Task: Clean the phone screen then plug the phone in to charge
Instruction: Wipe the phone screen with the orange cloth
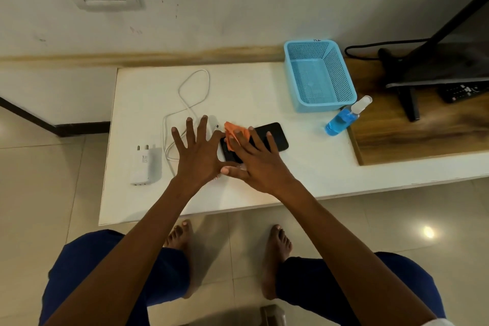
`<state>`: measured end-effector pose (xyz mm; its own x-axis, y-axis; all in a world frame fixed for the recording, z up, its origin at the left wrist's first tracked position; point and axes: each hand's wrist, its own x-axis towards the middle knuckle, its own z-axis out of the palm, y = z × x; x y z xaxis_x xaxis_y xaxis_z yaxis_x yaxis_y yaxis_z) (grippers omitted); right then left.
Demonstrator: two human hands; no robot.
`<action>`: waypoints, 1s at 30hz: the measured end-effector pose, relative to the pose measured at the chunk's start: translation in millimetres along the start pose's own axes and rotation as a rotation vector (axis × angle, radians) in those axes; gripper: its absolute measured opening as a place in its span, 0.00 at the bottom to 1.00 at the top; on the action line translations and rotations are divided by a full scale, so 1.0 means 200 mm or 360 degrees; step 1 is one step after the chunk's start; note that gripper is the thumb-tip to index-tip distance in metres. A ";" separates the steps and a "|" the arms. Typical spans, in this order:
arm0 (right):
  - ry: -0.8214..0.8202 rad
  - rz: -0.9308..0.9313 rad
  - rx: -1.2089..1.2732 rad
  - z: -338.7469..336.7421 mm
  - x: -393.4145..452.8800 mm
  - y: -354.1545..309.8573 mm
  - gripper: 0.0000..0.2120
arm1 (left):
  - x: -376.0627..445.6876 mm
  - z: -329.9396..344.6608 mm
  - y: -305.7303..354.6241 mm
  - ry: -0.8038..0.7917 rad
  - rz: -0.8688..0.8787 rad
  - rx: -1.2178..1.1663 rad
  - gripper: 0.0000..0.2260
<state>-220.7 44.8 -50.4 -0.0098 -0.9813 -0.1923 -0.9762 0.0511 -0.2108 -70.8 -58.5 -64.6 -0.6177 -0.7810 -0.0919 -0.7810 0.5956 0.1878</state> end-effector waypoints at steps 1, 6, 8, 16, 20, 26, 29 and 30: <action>-0.0003 -0.0030 -0.0001 -0.01 0.00 0.01 0.42 | 0.00 0.00 0.00 -0.0003 -0.0003 0.0001 0.43; 0.0127 -0.0023 -0.0057 -0.07 -0.06 0.11 0.39 | 0.03 -0.01 0.00 0.0036 0.0018 0.0075 0.44; 0.0144 0.0094 -0.0109 -0.08 -0.09 0.15 0.39 | 0.04 -0.02 0.00 0.0045 0.0029 0.0087 0.42; 0.0139 0.0280 0.0024 -0.14 -0.19 0.23 0.38 | 0.06 -0.03 0.02 0.0017 0.0048 0.0177 0.41; 0.0160 0.0099 0.0513 -0.16 -0.16 0.21 0.29 | 0.06 -0.04 0.01 -0.0012 0.0066 0.0099 0.44; 0.0381 0.0372 0.1795 -0.29 -0.14 0.23 0.16 | 0.09 -0.07 0.05 0.0143 0.0204 -0.0400 0.35; 0.0421 0.0616 0.2327 -0.32 -0.14 0.27 0.18 | 0.09 -0.12 0.10 0.0366 0.0285 -0.0749 0.19; 0.0450 0.0704 0.2402 -0.32 -0.14 0.29 0.21 | 0.09 -0.13 0.13 0.0389 0.0275 -0.0912 0.15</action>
<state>-290.7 63.7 4.5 -0.4266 -0.8325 -0.3535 0.2119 0.2880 -0.9339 -98.5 -61.8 -35.5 -0.6385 -0.7433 0.1992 -0.4576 0.5749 0.6783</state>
